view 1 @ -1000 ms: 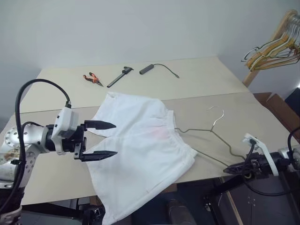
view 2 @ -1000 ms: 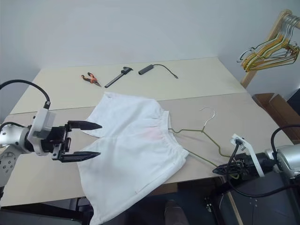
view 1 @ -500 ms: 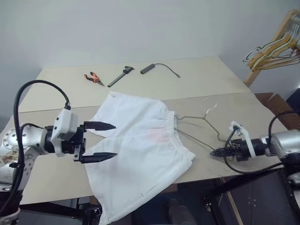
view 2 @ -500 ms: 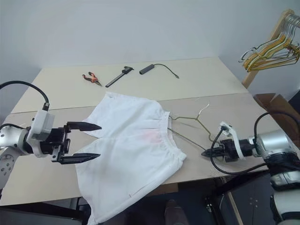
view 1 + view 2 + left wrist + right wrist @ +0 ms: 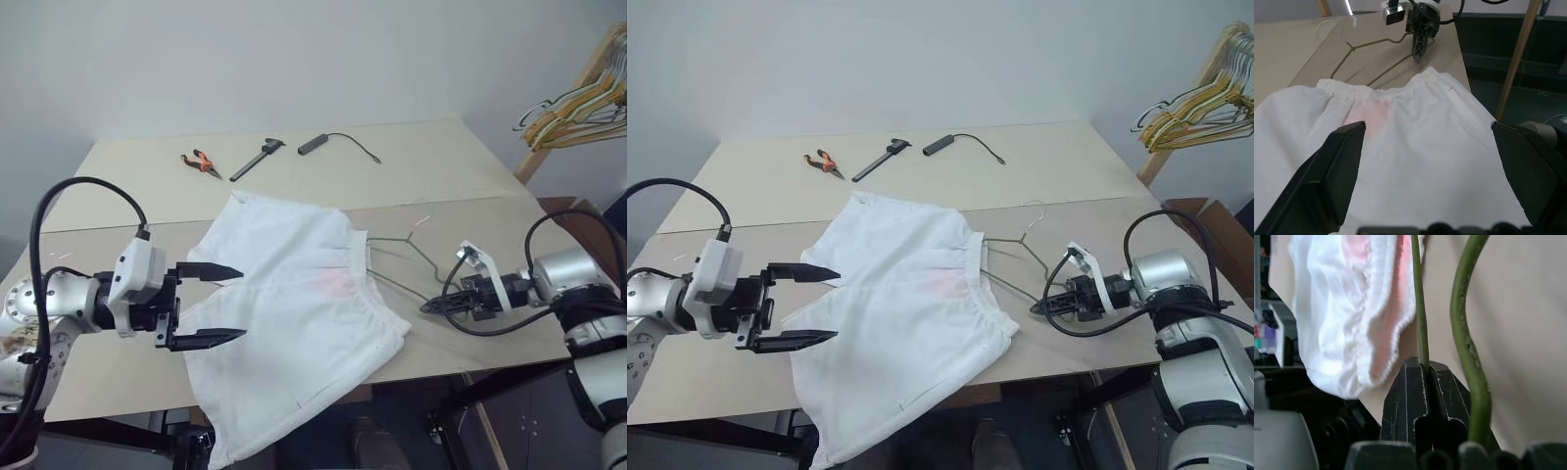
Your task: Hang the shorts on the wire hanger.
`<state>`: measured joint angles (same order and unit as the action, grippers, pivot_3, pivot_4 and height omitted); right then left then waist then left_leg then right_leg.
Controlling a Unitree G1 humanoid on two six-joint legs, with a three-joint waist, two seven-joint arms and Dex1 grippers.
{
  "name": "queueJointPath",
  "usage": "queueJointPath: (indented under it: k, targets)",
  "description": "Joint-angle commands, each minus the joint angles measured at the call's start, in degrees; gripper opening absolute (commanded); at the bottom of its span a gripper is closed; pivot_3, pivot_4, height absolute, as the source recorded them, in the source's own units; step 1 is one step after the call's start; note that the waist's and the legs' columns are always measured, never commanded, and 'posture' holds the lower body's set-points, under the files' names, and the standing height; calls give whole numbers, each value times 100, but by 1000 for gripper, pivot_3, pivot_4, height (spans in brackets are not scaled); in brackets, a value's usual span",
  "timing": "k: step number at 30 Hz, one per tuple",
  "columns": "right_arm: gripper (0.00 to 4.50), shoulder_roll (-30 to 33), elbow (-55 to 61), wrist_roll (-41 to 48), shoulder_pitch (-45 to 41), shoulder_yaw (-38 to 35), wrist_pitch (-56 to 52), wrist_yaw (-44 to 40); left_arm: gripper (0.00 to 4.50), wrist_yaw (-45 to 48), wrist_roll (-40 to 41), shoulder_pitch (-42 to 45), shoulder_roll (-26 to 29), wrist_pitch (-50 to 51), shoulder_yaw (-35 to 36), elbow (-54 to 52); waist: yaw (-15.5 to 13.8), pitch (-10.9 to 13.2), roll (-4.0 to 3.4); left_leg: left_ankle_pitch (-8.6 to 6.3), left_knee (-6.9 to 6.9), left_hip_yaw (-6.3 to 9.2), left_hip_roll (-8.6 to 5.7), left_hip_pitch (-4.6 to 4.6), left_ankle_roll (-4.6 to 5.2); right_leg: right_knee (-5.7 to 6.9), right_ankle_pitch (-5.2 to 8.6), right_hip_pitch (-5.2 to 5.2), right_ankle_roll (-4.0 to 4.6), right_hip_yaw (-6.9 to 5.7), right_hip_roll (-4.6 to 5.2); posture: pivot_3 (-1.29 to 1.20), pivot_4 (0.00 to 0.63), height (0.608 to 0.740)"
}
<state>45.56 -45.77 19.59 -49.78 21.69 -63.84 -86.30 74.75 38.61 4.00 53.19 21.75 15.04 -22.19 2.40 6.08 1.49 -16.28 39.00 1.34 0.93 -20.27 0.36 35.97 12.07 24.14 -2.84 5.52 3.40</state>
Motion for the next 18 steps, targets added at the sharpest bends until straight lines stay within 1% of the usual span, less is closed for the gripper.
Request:
queueJointPath:
  k: [1,7,12,15,17,18]
  targets:
    - [0,-136,-479,-123,-326,-121,26,-199,4458,-35,138,-9,30,-29,195,-175,-11,0,0,0,0,0,0,0,0,-1,0,-1,0,0,0,88,73,740]
    - [0,-492,-1232,-348,-643,-241,269,-224,4458,10,126,-5,39,-52,183,-145,-21,0,-1,0,0,0,-1,-2,0,-2,-1,0,2,-1,1,92,70,740]
    - [0,-689,-1553,-503,-786,-427,429,-138,4458,34,111,2,50,-62,175,-139,-13,-2,-2,0,0,0,-1,1,0,2,-2,-1,4,-1,1,97,64,740]
    - [0,-672,-1491,-556,-808,-624,551,20,4458,46,94,33,58,-74,164,-115,-12,-1,-2,0,0,0,-1,-1,0,1,-2,0,4,-1,1,92,62,740]
    - [0,-519,-1127,-556,-740,-763,692,81,4458,57,77,42,61,-93,161,-93,-15,-1,-2,0,0,1,-1,-1,0,1,-2,0,3,-1,1,92,62,740]
    - [0,-427,-768,-512,-652,-890,785,157,4458,69,62,56,62,-108,150,-66,-14,-1,-2,0,0,1,-1,-2,0,1,-2,1,3,-1,1,80,60,740]
